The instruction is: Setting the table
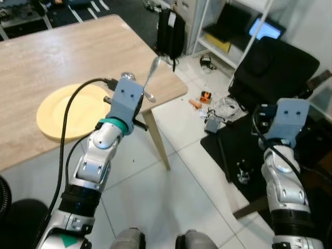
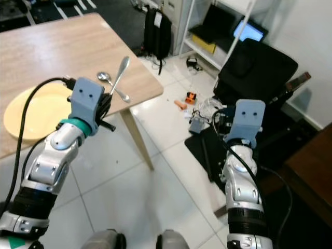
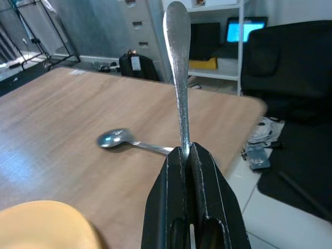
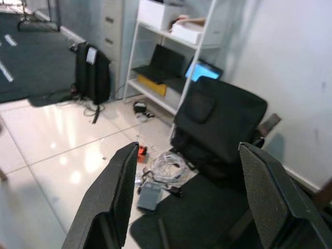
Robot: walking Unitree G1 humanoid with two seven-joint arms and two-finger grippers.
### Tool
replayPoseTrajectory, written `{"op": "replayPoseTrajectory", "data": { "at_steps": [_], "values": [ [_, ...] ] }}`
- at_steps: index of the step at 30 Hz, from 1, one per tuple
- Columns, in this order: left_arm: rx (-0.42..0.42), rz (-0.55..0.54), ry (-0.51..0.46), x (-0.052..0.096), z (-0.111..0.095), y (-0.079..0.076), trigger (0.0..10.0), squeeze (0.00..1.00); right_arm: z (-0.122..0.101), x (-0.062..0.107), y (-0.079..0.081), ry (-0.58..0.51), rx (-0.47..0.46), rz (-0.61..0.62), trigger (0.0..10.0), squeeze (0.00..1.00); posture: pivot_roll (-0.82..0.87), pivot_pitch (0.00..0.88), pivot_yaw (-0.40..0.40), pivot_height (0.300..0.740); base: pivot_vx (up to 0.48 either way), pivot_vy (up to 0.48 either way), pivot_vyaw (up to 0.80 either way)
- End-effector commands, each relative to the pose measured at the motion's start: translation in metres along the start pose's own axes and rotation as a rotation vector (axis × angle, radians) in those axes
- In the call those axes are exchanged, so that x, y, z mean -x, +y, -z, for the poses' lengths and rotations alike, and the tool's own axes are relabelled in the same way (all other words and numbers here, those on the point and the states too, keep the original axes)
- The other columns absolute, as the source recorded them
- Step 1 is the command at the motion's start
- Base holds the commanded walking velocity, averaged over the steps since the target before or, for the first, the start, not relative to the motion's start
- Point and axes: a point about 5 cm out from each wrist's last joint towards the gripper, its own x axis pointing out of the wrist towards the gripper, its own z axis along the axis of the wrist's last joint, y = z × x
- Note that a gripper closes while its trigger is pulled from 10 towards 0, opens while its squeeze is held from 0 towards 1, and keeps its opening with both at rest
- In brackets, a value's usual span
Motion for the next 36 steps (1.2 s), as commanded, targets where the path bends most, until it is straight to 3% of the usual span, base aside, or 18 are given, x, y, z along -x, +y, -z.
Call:
{"op": "replayPoseTrajectory", "data": {
  "at_steps": [1, 9, 22, 26, 36],
  "values": [
    [-0.001, 0.008, 0.002, 0.000, 0.002, -0.002, 10.0, 0.00, 0.000, 0.000, 0.002, -0.003, -0.005, -0.008, 10.0, 0.00, 0.00, 0.000, 0.051, 0.740, 0.480, 0.000, 0.00],
    [-0.006, 0.013, -0.001, 0.000, 0.002, -0.002, 10.0, 0.00, -0.005, -0.001, 0.010, -0.028, -0.022, -0.044, 10.0, 0.00, 0.00, 0.000, 0.047, 0.740, 0.480, 0.000, 0.00],
    [0.008, 0.242, -0.051, 0.011, -0.006, -0.015, 10.0, 0.00, -0.026, 0.003, 0.022, -0.141, -0.065, -0.156, 10.0, 0.00, 0.00, 0.000, 0.045, 0.740, 0.080, 0.000, 0.00],
    [-0.010, 0.324, -0.050, 0.016, -0.007, -0.013, 10.0, 0.00, -0.032, 0.005, 0.025, -0.179, -0.028, -0.213, 10.0, 0.00, 0.01, 0.000, 0.040, 0.740, 0.000, 0.000, 0.00],
    [-0.055, 0.404, -0.022, 0.022, -0.005, -0.001, 10.0, 0.00, -0.043, 0.009, 0.035, -0.241, 0.052, -0.329, 10.0, 0.00, 0.01, 0.000, 0.040, 0.740, 0.000, 0.000, 0.00]
  ]
}}
